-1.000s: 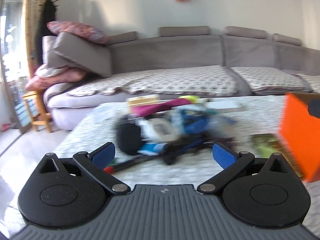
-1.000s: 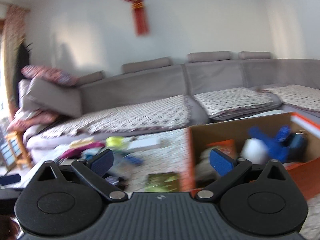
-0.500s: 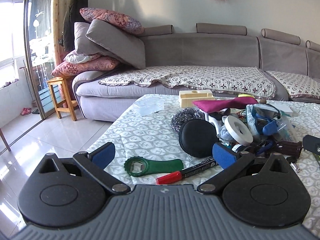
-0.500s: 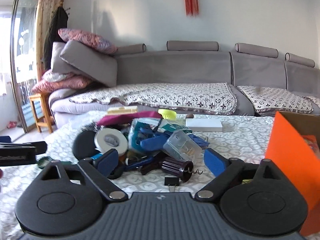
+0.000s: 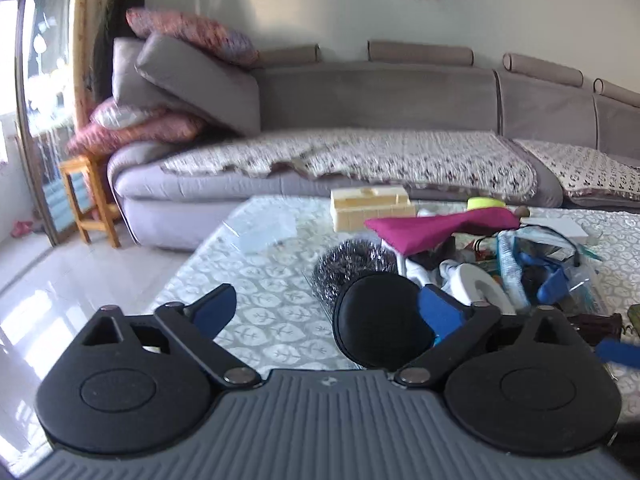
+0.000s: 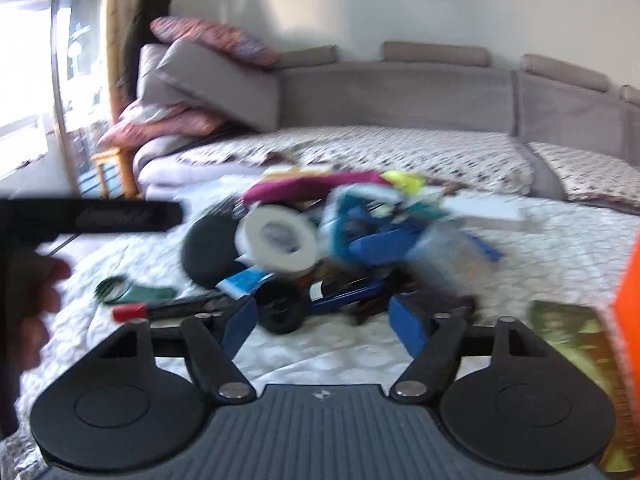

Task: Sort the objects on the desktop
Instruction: 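Move both tools back over the cluttered objects on the bed, then grasp the black round pad with left tool while right tool grasps the black roller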

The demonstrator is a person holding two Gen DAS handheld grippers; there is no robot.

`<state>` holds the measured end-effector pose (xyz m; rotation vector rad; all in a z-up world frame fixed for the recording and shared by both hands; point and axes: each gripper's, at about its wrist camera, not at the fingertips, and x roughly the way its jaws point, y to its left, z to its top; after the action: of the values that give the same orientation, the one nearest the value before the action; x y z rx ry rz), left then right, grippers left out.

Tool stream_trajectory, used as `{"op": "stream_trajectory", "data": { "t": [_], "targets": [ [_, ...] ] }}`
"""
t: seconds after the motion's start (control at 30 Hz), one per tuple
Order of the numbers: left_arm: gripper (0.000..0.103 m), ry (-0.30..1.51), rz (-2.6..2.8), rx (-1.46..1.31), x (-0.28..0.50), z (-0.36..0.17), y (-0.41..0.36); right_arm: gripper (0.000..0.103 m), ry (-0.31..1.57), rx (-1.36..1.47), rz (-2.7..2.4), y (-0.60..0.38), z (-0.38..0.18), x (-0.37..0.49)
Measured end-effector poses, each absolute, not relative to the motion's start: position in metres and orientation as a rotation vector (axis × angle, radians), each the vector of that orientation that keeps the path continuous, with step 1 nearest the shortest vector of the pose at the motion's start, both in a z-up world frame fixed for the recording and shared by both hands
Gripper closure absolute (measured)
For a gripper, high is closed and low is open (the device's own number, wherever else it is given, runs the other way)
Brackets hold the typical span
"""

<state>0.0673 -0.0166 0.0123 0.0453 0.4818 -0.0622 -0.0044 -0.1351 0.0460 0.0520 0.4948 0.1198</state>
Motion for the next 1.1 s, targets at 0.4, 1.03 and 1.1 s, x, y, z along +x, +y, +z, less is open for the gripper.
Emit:
{"op": "stream_trajectory", "data": {
  "t": [0.4,1.03,1.1],
  "targets": [
    [0.016,0.543,-0.115,0.062,0.078,0.0,-0.026,0.036,0.508,0.002,0.12,-0.112,0.043,0.022],
    [0.074,0.57,-0.164,-0.045,0.082,0.012,-0.02,0.061,0.544,-0.005,0.094,-0.108,0.041,0.027],
    [0.074,0.566,-0.16,-0.041,0.083,0.01,-0.022,0.061,0.547,-0.007,0.094,-0.108,0.041,0.027]
  ]
}}
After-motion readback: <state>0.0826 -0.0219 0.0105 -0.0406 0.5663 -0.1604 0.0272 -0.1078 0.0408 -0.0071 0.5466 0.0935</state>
